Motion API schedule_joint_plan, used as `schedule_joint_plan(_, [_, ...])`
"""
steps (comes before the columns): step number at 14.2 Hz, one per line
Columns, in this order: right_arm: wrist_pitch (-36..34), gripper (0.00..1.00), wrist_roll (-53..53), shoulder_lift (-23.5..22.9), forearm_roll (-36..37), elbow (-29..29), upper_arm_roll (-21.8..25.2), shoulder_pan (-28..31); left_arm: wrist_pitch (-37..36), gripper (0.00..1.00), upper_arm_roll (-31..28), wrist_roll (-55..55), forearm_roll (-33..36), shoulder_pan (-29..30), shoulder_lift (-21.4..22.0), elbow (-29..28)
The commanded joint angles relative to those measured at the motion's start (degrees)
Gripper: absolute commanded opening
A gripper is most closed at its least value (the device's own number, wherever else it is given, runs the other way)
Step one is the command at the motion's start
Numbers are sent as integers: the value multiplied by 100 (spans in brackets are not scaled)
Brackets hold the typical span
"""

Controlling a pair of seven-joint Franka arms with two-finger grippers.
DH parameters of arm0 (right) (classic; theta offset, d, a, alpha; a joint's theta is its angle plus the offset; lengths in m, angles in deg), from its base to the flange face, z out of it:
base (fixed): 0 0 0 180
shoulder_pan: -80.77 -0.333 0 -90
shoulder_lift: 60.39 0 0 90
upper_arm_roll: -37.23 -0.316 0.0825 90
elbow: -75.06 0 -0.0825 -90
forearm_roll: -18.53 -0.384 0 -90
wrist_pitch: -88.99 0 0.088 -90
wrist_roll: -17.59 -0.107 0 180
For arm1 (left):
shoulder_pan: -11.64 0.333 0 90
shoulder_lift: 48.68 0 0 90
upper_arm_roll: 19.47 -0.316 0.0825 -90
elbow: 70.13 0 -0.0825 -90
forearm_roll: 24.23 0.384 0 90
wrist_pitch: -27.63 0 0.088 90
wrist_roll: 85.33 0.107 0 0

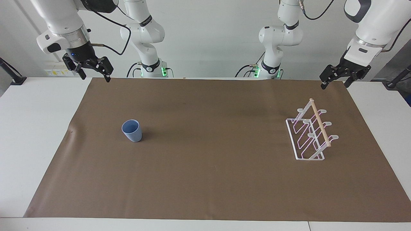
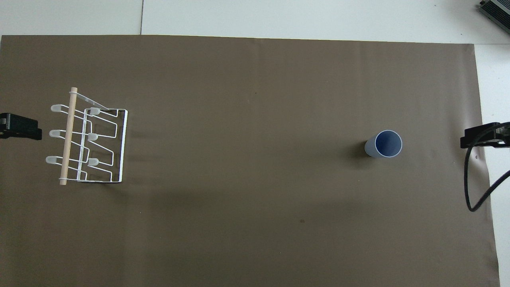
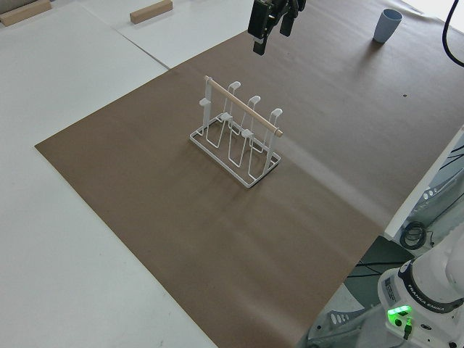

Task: Hang cup on cup holder
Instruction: 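Move the right gripper toward the light blue cup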

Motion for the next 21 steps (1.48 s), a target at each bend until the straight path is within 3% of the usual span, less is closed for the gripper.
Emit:
schedule_joint_plan(1, [86, 100, 62, 221, -72, 269, -27, 5, 45, 100, 2, -64, 63, -7, 156, -183])
schedule_joint_plan(21, [112, 100, 132, 309, -45, 419, -80, 13, 45, 100, 2, -73, 63, -7, 156, -183])
